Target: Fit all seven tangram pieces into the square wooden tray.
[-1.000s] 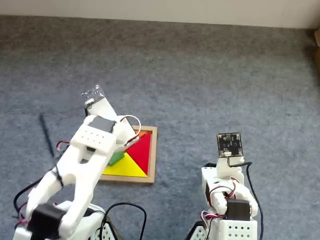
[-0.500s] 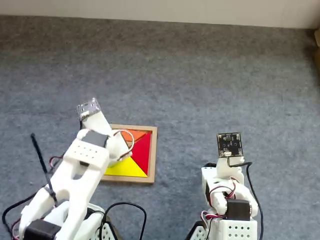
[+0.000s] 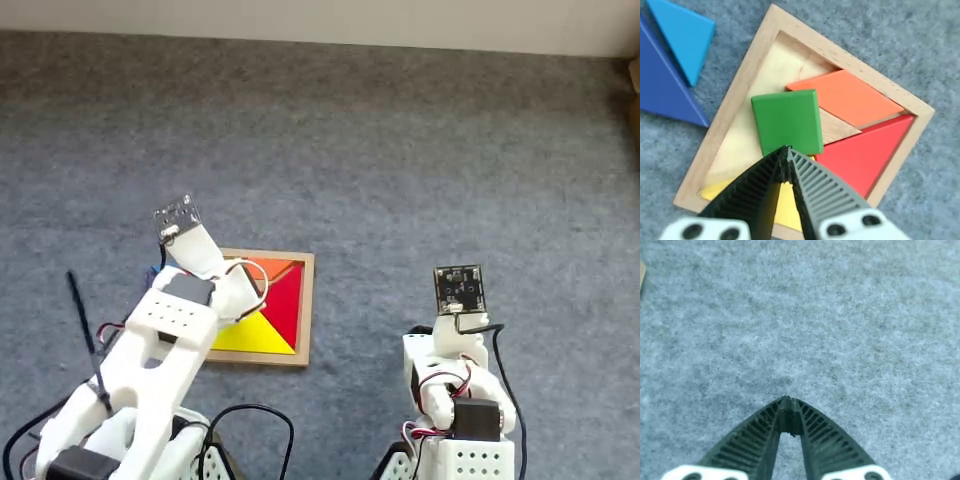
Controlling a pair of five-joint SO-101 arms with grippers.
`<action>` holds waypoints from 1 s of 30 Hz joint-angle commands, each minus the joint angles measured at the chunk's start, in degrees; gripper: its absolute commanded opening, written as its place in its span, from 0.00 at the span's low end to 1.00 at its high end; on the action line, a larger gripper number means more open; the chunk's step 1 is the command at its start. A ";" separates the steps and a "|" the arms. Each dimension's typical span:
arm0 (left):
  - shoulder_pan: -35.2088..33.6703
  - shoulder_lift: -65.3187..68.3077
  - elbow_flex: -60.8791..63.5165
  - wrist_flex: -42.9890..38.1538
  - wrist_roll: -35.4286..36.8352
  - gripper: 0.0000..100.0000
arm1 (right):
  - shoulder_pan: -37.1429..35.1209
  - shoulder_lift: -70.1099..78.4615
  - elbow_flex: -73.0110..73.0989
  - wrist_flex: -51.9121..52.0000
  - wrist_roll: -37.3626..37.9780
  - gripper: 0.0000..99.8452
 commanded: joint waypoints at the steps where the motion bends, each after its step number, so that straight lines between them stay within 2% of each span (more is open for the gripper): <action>1: -0.66 -5.23 -7.78 8.26 -0.35 0.01 | 0.75 -0.57 5.41 -1.19 -0.62 0.00; 4: -0.75 -8.57 -10.59 11.60 -0.35 0.01 | 0.75 -0.57 5.41 -1.19 -0.62 0.00; 8: -2.59 -9.98 -9.54 9.67 -0.44 0.01 | 0.75 -0.57 5.41 -1.19 -0.62 0.00; 15: -3.91 -9.98 1.98 -10.20 -0.62 0.01 | 0.75 -0.57 5.41 -1.19 -0.62 0.00; 19: -3.47 -9.98 6.73 -17.49 -0.62 0.01 | 0.75 -0.57 5.41 -1.19 -0.62 0.00; 25: -2.15 -9.98 11.30 -18.11 -0.62 0.01 | 0.75 -0.57 5.41 -1.19 -0.62 0.00; 30: -2.51 -9.98 14.55 -18.11 -4.13 0.01 | 0.75 -0.57 5.41 -1.19 -0.62 0.00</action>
